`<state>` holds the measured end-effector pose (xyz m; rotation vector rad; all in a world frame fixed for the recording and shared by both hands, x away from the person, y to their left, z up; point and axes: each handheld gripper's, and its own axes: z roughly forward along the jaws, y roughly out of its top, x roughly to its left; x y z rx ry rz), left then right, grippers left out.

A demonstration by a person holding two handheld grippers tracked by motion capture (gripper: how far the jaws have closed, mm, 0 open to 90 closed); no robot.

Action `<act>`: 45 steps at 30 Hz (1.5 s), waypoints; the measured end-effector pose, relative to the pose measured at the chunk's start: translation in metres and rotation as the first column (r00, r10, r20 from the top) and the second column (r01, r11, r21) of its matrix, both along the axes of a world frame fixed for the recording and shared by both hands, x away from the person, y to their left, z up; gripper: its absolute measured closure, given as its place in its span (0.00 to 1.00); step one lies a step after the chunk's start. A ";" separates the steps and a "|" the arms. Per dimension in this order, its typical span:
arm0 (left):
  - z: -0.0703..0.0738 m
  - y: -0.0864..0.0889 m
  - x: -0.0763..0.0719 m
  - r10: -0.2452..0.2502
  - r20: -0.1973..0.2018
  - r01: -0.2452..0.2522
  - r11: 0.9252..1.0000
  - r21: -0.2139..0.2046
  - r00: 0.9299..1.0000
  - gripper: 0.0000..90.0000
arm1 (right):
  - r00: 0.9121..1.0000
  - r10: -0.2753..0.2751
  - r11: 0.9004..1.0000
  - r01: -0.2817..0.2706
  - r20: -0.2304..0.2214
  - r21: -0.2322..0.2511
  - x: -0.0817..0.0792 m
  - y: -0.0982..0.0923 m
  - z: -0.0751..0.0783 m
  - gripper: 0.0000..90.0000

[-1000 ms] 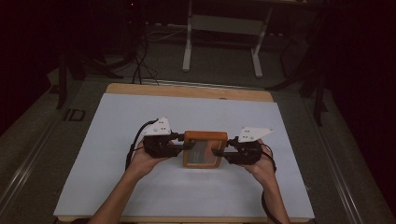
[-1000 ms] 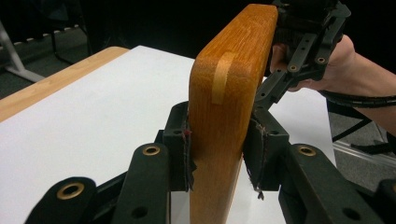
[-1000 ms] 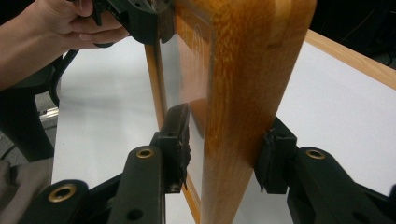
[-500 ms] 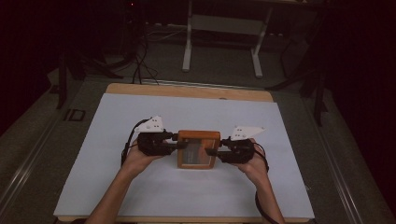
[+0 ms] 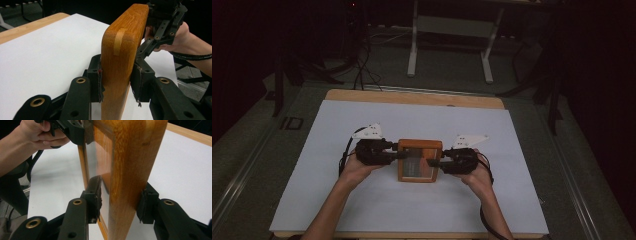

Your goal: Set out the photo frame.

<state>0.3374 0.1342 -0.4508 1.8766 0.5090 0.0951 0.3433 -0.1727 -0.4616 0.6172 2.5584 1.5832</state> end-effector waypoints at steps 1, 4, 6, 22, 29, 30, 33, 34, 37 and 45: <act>-0.001 0.000 0.001 0.001 -0.004 -0.001 1.000 -0.003 1.000 0.72 | 1.000 0.000 1.000 0.000 -0.001 -0.003 0.000 0.000 0.000 0.67; -0.002 0.001 0.001 0.004 -0.009 -0.004 1.000 -0.004 1.000 0.72 | 1.000 -0.002 1.000 0.002 -0.007 0.000 0.002 0.001 -0.002 0.67; -0.002 0.002 0.001 0.009 -0.012 -0.009 1.000 -0.003 1.000 0.72 | 1.000 -0.001 1.000 0.001 -0.013 0.007 0.002 0.002 -0.003 0.67; -0.006 0.005 0.003 0.023 -0.038 -0.023 1.000 0.000 0.999 0.71 | 0.999 -0.001 1.000 0.002 -0.051 0.024 0.006 0.005 -0.010 0.67; -0.007 0.005 0.003 0.027 -0.044 -0.027 1.000 -0.003 0.999 0.71 | 0.998 -0.002 1.000 0.004 -0.060 0.029 0.007 0.006 -0.011 0.67; -0.008 0.006 0.004 0.025 -0.045 -0.026 1.000 -0.002 0.999 0.71 | 0.998 -0.002 1.000 0.003 -0.062 0.027 0.007 0.006 -0.011 0.67; -0.009 0.006 0.005 0.028 -0.051 -0.029 1.000 -0.003 0.998 0.71 | 0.998 -0.004 1.000 0.006 -0.067 0.027 0.008 0.007 -0.013 0.67; -0.009 0.006 0.005 0.028 -0.051 -0.029 1.000 -0.003 0.998 0.71 | 0.998 -0.005 1.000 0.007 -0.069 0.028 0.008 0.007 -0.013 0.67; -0.009 0.006 0.005 0.031 -0.052 -0.031 1.000 0.000 0.998 0.71 | 0.997 -0.006 1.000 0.008 -0.074 0.029 0.008 0.007 -0.014 0.67; -0.011 0.007 0.006 0.033 -0.065 -0.033 0.999 -0.005 0.997 0.71 | 0.997 -0.008 1.000 0.011 -0.077 0.028 0.009 0.008 -0.015 0.67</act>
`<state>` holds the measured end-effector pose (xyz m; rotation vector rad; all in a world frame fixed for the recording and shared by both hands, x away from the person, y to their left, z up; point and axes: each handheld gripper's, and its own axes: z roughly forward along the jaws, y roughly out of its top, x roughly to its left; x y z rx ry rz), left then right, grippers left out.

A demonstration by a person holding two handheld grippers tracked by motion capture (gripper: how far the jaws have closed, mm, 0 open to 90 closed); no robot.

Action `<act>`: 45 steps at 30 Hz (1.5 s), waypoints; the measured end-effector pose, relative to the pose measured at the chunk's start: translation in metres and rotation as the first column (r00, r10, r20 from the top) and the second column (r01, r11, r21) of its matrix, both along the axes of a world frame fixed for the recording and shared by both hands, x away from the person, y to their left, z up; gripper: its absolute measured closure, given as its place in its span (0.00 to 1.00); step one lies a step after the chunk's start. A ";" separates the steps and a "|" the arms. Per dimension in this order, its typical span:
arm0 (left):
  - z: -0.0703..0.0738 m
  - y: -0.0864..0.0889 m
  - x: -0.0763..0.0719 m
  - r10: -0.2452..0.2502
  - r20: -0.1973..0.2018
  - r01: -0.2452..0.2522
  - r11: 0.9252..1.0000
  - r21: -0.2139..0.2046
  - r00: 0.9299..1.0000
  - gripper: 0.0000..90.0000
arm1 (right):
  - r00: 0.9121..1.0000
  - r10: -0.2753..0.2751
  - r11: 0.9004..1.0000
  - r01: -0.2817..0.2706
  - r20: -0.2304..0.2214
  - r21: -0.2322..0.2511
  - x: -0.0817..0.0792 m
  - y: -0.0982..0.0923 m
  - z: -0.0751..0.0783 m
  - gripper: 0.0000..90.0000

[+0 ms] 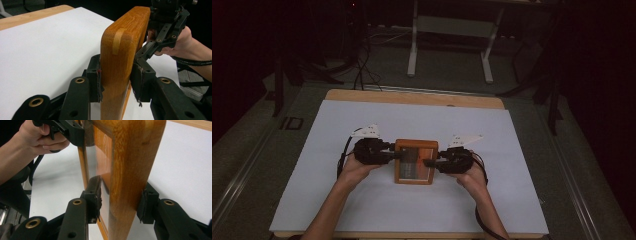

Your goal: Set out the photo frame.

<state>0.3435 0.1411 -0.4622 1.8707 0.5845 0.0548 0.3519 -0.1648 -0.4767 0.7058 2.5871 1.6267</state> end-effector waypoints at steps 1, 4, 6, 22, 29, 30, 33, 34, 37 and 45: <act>0.000 0.000 0.000 0.001 -0.003 -0.001 1.000 0.000 1.000 0.71 | 1.000 0.000 1.000 0.000 -0.001 -0.001 0.000 0.000 0.000 0.67; -0.002 -0.001 0.001 0.005 -0.008 -0.005 1.000 0.005 1.000 0.70 | 1.000 -0.002 1.000 0.002 -0.004 -0.006 0.000 0.000 -0.002 0.67; -0.004 0.000 0.002 0.007 -0.010 -0.007 1.000 0.003 1.000 0.69 | 1.000 -0.005 1.000 0.005 -0.005 -0.005 0.001 0.001 -0.003 0.68; -0.006 -0.003 0.005 0.046 -0.019 -0.046 0.999 -0.006 0.999 0.67 | 1.000 -0.012 1.000 0.013 -0.018 0.010 0.005 -0.001 -0.006 0.68; -0.008 -0.004 0.007 0.073 -0.028 -0.073 0.997 -0.011 0.997 0.66 | 0.999 -0.026 0.999 0.027 -0.022 0.022 0.008 -0.001 -0.008 0.67; -0.008 -0.005 0.008 0.084 -0.031 -0.084 0.996 -0.009 0.996 0.66 | 0.999 -0.029 0.999 0.030 -0.024 0.023 0.008 0.000 -0.009 0.67; -0.009 -0.006 0.009 0.100 -0.034 -0.100 0.995 -0.009 0.994 0.65 | 0.999 -0.041 0.999 0.042 -0.027 0.022 0.009 0.000 -0.010 0.66; -0.010 -0.006 0.010 0.103 -0.036 -0.103 0.995 -0.008 0.994 0.65 | 0.998 -0.048 0.999 0.049 -0.032 0.021 0.009 0.001 -0.010 0.65; -0.010 -0.006 0.011 0.110 -0.043 -0.111 0.994 -0.009 0.993 0.65 | 0.998 -0.060 0.998 0.061 -0.033 0.018 0.010 0.002 -0.010 0.65; -0.014 -0.008 0.014 0.134 -0.057 -0.135 0.991 -0.014 0.989 0.63 | 0.995 -0.083 0.996 0.084 -0.048 0.013 0.011 0.002 -0.012 0.64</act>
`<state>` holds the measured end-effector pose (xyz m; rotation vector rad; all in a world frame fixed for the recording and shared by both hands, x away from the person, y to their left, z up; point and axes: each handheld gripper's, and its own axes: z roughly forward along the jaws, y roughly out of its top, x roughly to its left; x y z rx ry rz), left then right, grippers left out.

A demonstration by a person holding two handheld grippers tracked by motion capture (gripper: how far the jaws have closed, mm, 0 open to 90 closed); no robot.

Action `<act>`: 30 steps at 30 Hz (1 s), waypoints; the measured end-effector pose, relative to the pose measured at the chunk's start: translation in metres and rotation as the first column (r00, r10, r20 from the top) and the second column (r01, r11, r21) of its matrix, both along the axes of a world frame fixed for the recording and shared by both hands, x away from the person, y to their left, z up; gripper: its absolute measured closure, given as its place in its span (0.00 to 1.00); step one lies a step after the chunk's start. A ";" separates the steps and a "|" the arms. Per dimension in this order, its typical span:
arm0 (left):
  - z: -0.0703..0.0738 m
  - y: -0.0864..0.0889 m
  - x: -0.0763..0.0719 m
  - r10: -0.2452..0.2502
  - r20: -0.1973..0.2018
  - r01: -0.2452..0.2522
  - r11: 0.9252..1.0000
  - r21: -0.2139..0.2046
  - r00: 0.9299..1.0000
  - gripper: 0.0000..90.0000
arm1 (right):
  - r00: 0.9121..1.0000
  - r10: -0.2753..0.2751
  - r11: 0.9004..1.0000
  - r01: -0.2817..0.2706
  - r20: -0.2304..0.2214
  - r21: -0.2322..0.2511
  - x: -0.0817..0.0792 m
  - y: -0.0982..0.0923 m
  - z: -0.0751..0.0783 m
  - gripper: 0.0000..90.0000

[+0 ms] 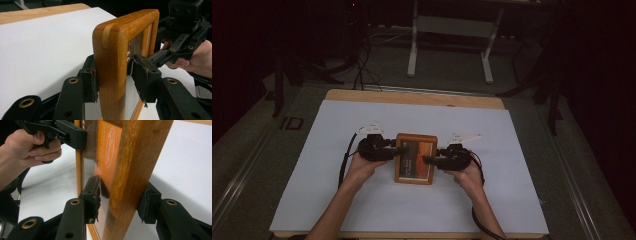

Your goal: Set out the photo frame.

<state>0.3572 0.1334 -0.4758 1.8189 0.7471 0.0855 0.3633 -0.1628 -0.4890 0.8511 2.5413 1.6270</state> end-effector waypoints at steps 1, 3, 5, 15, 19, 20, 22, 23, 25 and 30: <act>-0.001 -0.001 0.000 0.006 -0.003 -0.006 1.000 0.010 1.000 0.63 | 1.000 -0.003 1.000 0.003 0.000 -0.007 0.000 0.000 -0.001 0.63; -0.003 -0.001 0.001 0.005 -0.013 -0.005 1.000 0.011 1.000 0.61 | 1.000 -0.011 1.000 0.011 -0.003 -0.017 0.001 -0.001 -0.002 0.61; -0.004 -0.001 0.001 0.006 -0.017 -0.006 1.000 0.008 1.000 0.58 | 1.000 -0.026 0.999 0.025 -0.008 -0.025 0.001 -0.001 -0.003 0.57; -0.005 -0.002 0.000 -0.002 -0.025 0.003 1.000 0.009 1.000 0.57 | 0.999 -0.048 0.999 0.048 -0.012 -0.006 0.002 -0.008 0.000 0.50; -0.006 -0.001 -0.001 -0.001 -0.027 0.001 1.000 0.015 1.000 0.56 | 0.999 -0.045 0.999 0.045 -0.007 -0.001 0.001 -0.010 0.002 0.50; -0.006 -0.001 -0.001 0.002 -0.028 -0.002 1.000 0.015 1.000 0.56 | 0.999 -0.043 0.999 0.043 -0.005 0.001 0.001 -0.010 0.002 0.50; -0.005 0.002 -0.001 0.011 -0.030 -0.010 1.000 0.012 1.000 0.55 | 0.999 -0.041 0.999 0.041 -0.002 0.000 0.000 -0.010 0.003 0.50; -0.005 0.003 -0.002 0.011 -0.030 -0.011 1.000 0.012 0.999 0.55 | 0.999 -0.040 0.999 0.040 -0.001 -0.002 0.000 -0.011 0.004 0.50; -0.005 0.006 -0.002 0.019 -0.029 -0.019 1.000 0.008 0.999 0.53 | 0.999 -0.038 0.999 0.038 0.000 -0.005 0.000 -0.011 0.005 0.50; -0.002 0.010 -0.004 0.027 -0.029 -0.027 1.000 -0.001 0.999 0.51 | 0.999 -0.035 0.999 0.035 0.013 -0.006 -0.002 -0.013 0.010 0.49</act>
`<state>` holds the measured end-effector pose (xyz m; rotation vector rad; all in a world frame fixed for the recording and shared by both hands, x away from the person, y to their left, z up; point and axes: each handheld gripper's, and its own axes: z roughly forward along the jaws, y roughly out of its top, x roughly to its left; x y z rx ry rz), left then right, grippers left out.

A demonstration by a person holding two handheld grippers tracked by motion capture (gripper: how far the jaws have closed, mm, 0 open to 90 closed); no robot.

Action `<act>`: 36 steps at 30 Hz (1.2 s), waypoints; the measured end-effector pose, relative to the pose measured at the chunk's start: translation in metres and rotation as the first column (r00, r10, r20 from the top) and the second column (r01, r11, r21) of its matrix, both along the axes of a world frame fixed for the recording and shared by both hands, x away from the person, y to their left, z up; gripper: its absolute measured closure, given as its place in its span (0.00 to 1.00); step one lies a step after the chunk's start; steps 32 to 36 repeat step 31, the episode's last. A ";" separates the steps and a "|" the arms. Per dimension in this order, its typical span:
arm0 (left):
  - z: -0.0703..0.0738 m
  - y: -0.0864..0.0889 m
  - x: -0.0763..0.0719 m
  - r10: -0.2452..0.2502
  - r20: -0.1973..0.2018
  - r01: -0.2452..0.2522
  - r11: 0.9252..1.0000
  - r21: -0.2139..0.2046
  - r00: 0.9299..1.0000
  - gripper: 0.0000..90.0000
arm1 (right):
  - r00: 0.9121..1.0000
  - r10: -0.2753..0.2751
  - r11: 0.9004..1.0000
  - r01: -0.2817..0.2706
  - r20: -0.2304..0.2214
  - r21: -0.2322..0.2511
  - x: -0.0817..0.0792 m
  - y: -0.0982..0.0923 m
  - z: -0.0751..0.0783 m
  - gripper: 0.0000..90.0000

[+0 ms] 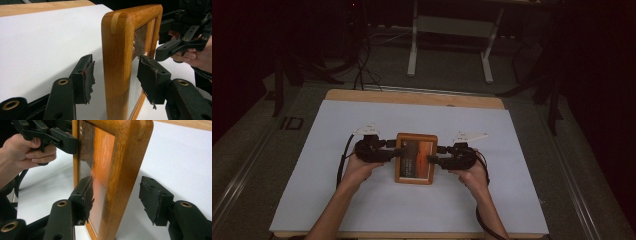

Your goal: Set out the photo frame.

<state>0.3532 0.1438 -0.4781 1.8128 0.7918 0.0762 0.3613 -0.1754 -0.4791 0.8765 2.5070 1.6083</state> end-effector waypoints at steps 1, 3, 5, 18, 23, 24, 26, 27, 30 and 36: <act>0.001 0.001 -0.001 0.000 0.003 0.000 1.000 0.001 1.000 0.51 | 1.000 0.001 1.000 -0.001 0.000 0.002 0.000 -0.001 0.001 0.49; 0.003 0.001 -0.003 -0.001 0.013 0.001 1.000 0.015 1.000 0.50 | 1.000 -0.001 1.000 0.001 0.003 0.010 -0.001 -0.004 0.004 0.48; 0.006 0.001 -0.005 0.002 0.024 -0.003 0.999 0.032 1.000 0.49 | 1.000 -0.005 1.000 0.005 0.009 0.014 -0.002 -0.008 0.007 0.48; 0.014 0.018 -0.012 0.027 0.038 -0.029 0.998 0.049 0.999 0.47 | 1.000 -0.028 0.999 0.027 0.005 0.041 -0.003 -0.034 0.013 0.46; 0.012 0.027 -0.014 0.049 0.040 -0.052 0.997 0.063 0.998 0.47 | 0.998 -0.053 0.998 0.053 -0.019 0.033 -0.001 -0.044 0.010 0.45; 0.011 0.029 -0.014 0.056 0.038 -0.058 0.996 0.068 0.998 0.47 | 0.998 -0.056 0.998 0.056 -0.023 0.032 -0.001 -0.045 0.009 0.45; 0.009 0.031 -0.014 0.064 0.032 -0.066 0.995 0.075 0.997 0.47 | 0.997 -0.064 0.997 0.065 -0.037 0.030 0.000 -0.049 0.007 0.45; 0.009 0.031 -0.014 0.064 0.032 -0.066 0.995 0.075 0.997 0.47 | 0.997 -0.064 0.997 0.065 -0.037 0.030 0.000 -0.049 0.007 0.45; 0.005 0.032 -0.014 0.084 0.035 -0.087 0.989 0.122 0.996 0.47 | 0.996 -0.080 0.996 0.081 -0.050 0.024 0.003 -0.056 0.005 0.45; 0.005 0.032 -0.014 0.084 0.035 -0.087 0.989 0.122 0.996 0.47 | 0.995 -0.087 0.996 0.088 -0.052 0.020 0.004 -0.057 0.005 0.45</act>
